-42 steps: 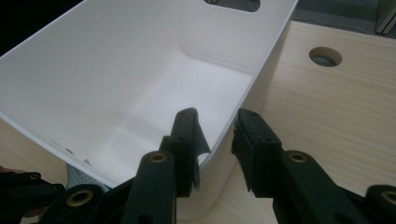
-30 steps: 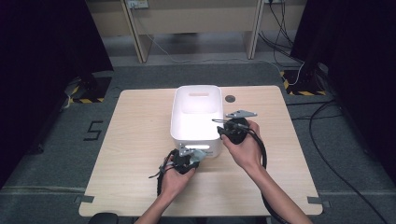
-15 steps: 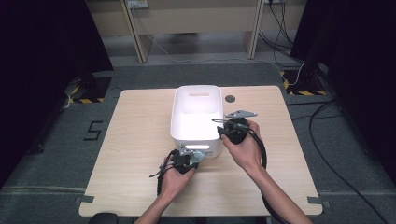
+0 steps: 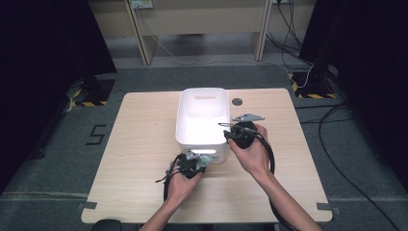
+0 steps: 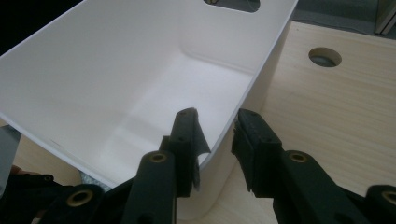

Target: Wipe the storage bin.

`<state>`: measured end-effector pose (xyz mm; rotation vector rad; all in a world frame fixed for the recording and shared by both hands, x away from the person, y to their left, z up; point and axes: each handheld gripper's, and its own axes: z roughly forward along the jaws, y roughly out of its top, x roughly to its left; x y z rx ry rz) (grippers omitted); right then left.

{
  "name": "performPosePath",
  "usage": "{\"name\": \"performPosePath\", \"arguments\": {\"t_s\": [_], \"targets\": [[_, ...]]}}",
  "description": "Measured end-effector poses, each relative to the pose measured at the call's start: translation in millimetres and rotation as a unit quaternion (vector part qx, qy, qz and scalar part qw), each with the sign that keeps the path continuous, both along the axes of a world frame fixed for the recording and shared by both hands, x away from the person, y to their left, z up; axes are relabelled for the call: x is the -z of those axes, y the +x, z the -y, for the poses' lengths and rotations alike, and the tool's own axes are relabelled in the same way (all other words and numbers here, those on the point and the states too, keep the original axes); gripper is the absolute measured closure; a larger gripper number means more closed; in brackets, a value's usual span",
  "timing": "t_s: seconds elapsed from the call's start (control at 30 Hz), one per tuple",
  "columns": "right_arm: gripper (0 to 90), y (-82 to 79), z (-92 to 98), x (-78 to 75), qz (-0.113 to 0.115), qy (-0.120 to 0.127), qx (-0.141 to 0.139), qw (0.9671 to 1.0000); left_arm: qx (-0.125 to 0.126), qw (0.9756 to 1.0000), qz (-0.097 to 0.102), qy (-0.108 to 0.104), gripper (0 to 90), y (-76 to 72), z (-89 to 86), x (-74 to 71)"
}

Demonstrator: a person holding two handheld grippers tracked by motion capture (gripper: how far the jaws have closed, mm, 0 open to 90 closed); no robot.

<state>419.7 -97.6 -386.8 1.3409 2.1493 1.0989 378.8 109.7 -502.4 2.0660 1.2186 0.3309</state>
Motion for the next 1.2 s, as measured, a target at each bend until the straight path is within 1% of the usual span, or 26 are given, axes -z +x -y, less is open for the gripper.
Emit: {"name": "performPosePath", "arguments": {"t_s": [0.2,0.4,0.47,0.57,0.63,0.77,0.8,0.83,0.9,1.2], "targets": [[69.0,0.1,0.1,0.0,0.0,0.001,0.0,1.0,-0.002,1.0,0.001,-0.001,76.4,0.1,3.5,-0.2],[69.0,0.1,0.0,0.1,0.0,0.0,0.0,1.0,-0.003,0.9999,0.01,-0.006,76.4,-1.8,8.8,1.1],[68.9,0.2,0.1,0.1,0.0,0.001,0.0,1.0,-0.002,0.9999,0.014,-0.003,76.4,-2.0,9.3,1.0],[68.9,0.1,0.1,0.1,0.0,0.001,0.0,1.0,-0.003,0.9999,0.017,-0.003,76.4,-2.3,10.8,1.0],[68.9,0.2,0.1,0.1,0.0,0.0,0.0,1.0,-0.002,0.9999,0.017,-0.001,76.4,-2.4,11.2,0.9],[68.9,0.1,0.0,0.0,0.0,0.0,0.0,1.0,0.0,0.9998,0.021,-0.006,76.4,-2.9,15.3,1.4],[69.0,0.1,0.0,0.0,0.0,0.0,0.0,1.0,0.002,0.9998,0.021,-0.002,76.4,-3.0,15.9,1.1],[69.0,0.1,0.0,0.0,0.0,0.0,0.0,1.0,0.001,0.9997,0.022,-0.005,76.4,-3.1,17.3,1.3],[69.0,0.1,0.0,0.0,0.0,0.001,0.0,1.0,0.004,0.9997,0.022,-0.004,76.4,-3.3,19.0,1.1],[68.9,0.3,0.2,0.1,0.0,0.001,0.0,1.0,0.01,0.9995,0.028,-0.006,76.5,-4.3,22.3,-0.4]]}}
